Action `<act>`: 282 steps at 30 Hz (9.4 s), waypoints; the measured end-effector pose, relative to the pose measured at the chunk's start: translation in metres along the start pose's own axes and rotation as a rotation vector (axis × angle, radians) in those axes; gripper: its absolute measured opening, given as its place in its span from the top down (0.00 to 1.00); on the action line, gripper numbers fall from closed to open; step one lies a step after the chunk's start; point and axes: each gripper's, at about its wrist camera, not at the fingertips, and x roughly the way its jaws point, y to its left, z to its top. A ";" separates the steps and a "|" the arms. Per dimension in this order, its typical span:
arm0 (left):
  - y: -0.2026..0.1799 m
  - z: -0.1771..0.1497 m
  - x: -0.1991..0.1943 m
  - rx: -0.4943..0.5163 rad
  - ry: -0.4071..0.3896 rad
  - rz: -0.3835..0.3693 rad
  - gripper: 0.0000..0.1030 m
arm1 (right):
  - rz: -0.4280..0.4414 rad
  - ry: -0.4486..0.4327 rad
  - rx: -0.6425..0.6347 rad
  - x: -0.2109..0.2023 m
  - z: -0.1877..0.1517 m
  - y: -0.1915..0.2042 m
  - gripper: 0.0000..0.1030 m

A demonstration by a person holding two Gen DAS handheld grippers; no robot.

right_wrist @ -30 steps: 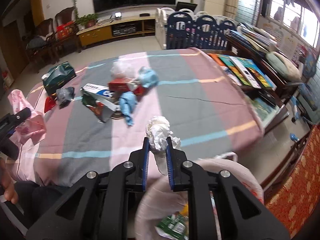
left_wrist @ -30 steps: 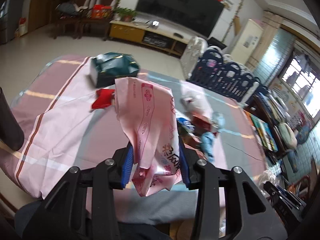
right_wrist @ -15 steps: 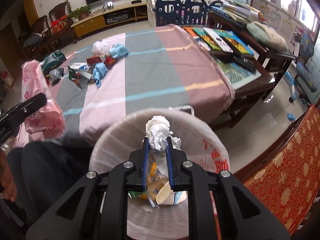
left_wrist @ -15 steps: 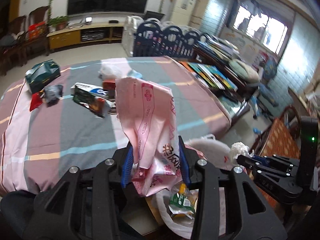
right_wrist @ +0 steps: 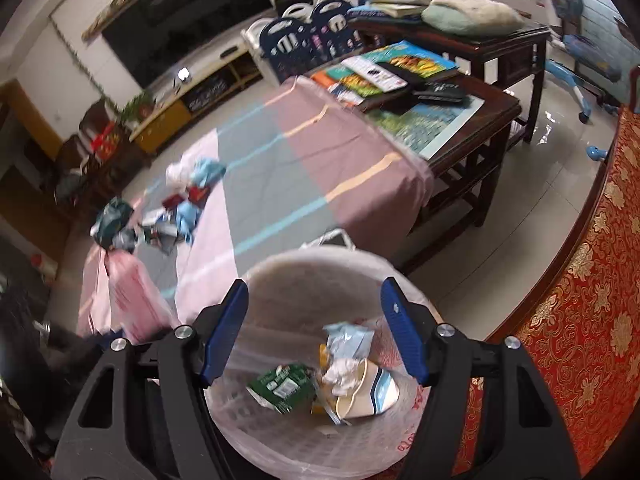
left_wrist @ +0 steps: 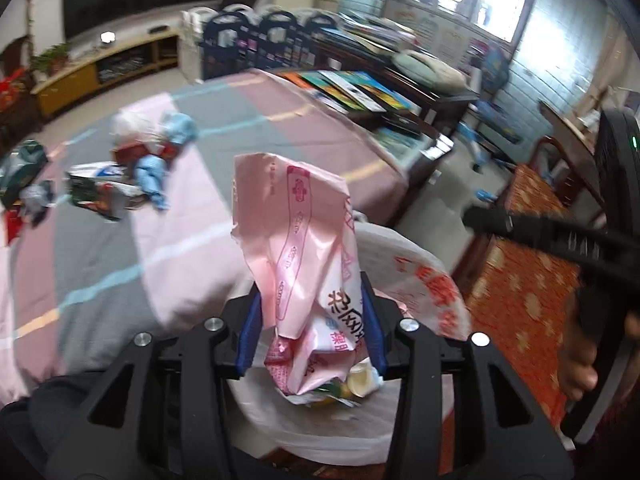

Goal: Collect trash
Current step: 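Carry the pink bag and tissue over the wastebasket and open both tools, then withdraw both open tools from the wastebasket toward the table, then grasp the green chip bag with the right tool and set it beside the left tool, then move the right tool to the blue knotted cloth, then grasp the green chip bag with the left tool while the right tool grasps the blue cloth, then carry the green bag and blue cloth over the wastebasket and open both tools, then move the right tool to the red cigarette box and grasp it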

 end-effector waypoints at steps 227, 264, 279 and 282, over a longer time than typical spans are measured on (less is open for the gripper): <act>0.266 -0.016 -0.047 -0.576 -0.106 0.274 0.86 | 0.014 0.033 -0.519 0.127 -0.001 0.214 0.82; 0.076 -0.010 0.008 -0.250 0.031 -0.054 0.30 | -0.014 0.158 -0.118 0.075 0.000 0.034 0.38; 0.218 -0.052 -0.022 -0.566 -0.044 0.188 0.27 | 0.001 0.080 -0.593 0.236 0.063 0.256 0.39; 0.233 -0.061 -0.017 -0.608 -0.030 0.186 0.26 | 0.007 0.134 -0.630 0.275 0.069 0.278 0.39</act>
